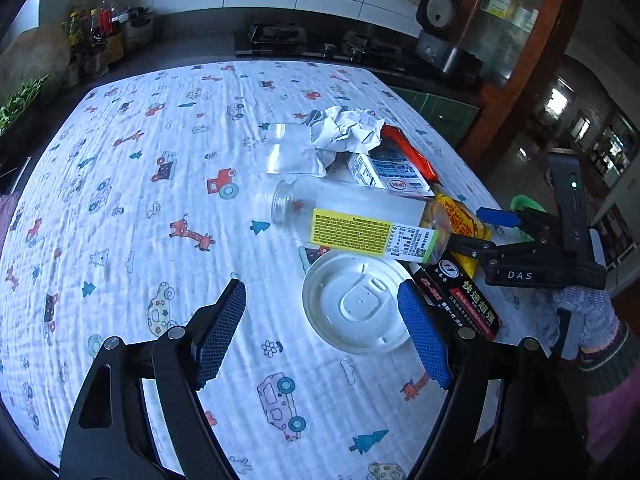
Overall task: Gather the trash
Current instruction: 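Move both tools back over the table toward the bottle and yellow snack bag, then grasp the yellow snack bag with the right tool while the left tool grasps the white lid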
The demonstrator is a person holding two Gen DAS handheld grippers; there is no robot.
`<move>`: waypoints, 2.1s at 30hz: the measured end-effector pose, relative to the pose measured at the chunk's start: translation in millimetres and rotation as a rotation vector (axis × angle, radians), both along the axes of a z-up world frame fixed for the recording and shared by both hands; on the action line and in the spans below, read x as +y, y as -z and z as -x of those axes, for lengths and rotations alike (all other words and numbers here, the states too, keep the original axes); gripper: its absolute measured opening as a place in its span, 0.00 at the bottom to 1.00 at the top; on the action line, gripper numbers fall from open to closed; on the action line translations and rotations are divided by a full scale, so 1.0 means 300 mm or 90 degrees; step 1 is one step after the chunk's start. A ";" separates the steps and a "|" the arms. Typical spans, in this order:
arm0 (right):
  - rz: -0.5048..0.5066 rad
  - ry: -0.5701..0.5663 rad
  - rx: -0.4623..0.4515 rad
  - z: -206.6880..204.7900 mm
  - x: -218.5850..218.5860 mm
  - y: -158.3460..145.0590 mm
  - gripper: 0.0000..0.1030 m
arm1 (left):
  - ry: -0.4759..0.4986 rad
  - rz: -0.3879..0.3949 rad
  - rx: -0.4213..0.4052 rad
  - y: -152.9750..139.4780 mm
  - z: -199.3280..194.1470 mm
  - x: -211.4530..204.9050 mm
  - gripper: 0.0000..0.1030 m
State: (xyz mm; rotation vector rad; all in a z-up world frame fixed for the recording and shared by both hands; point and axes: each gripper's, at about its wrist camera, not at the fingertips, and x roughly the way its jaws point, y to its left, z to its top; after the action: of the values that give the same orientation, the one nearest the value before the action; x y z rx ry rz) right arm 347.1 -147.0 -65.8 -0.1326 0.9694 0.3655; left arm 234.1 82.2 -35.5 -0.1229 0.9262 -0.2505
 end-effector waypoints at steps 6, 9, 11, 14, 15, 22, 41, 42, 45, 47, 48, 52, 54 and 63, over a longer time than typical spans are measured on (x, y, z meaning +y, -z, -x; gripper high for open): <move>0.017 -0.001 0.015 -0.044 0.014 0.037 0.83 | -0.009 0.003 0.007 0.003 -0.034 -0.007 0.75; 0.008 0.007 0.020 -0.052 -0.002 0.042 0.82 | -0.024 0.001 0.016 0.021 -0.047 -0.001 0.75; 0.009 0.011 0.022 -0.054 -0.011 0.044 0.79 | -0.026 -0.002 0.026 0.039 -0.055 -0.004 0.75; 0.003 0.013 0.028 -0.047 -0.022 0.043 0.76 | -0.024 -0.006 0.033 0.061 -0.067 -0.011 0.75; 0.001 0.011 0.029 -0.045 -0.023 0.042 0.74 | -0.024 -0.004 0.040 0.072 -0.073 -0.013 0.75; -0.006 0.015 0.025 -0.028 -0.032 0.033 0.67 | -0.017 -0.009 0.071 0.133 -0.096 -0.026 0.70; -0.007 0.027 0.021 -0.027 -0.052 0.058 0.65 | 0.016 -0.024 0.098 0.190 -0.103 -0.064 0.47; -0.010 0.029 0.019 -0.019 -0.054 0.055 0.63 | 0.020 -0.018 0.097 0.189 -0.102 -0.065 0.43; -0.023 0.035 0.015 0.004 -0.064 0.045 0.61 | 0.024 -0.007 0.096 0.185 -0.093 -0.067 0.33; -0.034 0.038 0.011 0.025 -0.071 0.037 0.60 | 0.021 -0.010 0.092 0.182 -0.086 -0.062 0.28; -0.038 0.039 0.010 0.030 -0.073 0.034 0.59 | 0.017 -0.009 0.091 0.180 -0.082 -0.056 0.27; -0.054 0.042 0.000 0.071 -0.081 0.014 0.58 | 0.009 -0.007 0.091 0.190 -0.074 -0.031 0.25; -0.057 0.044 -0.005 0.090 -0.083 0.005 0.58 | 0.003 0.002 0.096 0.198 -0.079 -0.015 0.25; -0.080 0.065 -0.026 0.165 -0.133 -0.050 0.58 | 0.004 0.032 0.100 0.212 -0.062 0.012 0.05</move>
State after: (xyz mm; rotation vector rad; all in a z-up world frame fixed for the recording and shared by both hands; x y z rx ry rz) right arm 297.5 -186.9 -50.7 0.0242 0.9068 0.3275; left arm 252.8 85.8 -99.0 -0.1871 1.0764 -0.2730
